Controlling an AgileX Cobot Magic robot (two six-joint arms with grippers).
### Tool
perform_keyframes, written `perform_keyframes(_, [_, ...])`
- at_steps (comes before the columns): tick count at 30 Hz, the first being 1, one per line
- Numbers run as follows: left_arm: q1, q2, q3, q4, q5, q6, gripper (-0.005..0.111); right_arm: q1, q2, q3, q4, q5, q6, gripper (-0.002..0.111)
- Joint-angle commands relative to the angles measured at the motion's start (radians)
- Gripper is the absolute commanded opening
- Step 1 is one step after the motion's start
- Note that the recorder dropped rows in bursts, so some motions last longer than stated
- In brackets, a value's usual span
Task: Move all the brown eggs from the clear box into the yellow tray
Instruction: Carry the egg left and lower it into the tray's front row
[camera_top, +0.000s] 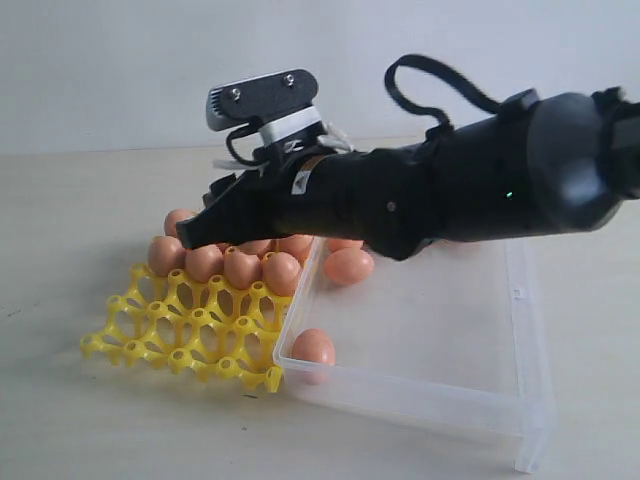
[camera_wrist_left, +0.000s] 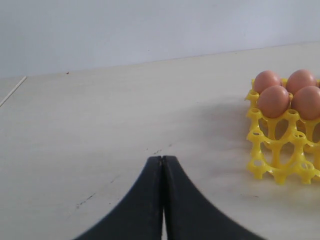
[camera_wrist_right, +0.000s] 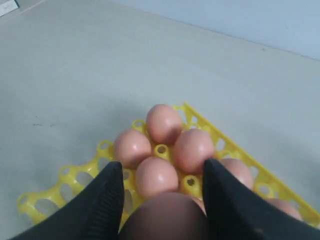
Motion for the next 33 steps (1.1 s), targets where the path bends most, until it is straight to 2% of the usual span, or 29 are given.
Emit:
perform_keyframes(1, [0.001,-0.006,-0.004,-0.007,-0.014,-0.004,0.0,0.045,0.078,-0.029,0.004,-0.125,-0.007,0.0])
perform_keyframes(20, [0.001,-0.006,-0.004,-0.007,-0.014,-0.004,0.0,0.109,0.378,-0.368,-0.075,-0.185,0.069,0.0])
perform_keyframes(33, [0.001,-0.006,-0.004,-0.007,-0.014,-0.004,0.0,0.114,0.452,-0.411,-0.077,-0.177,0.067,0.0])
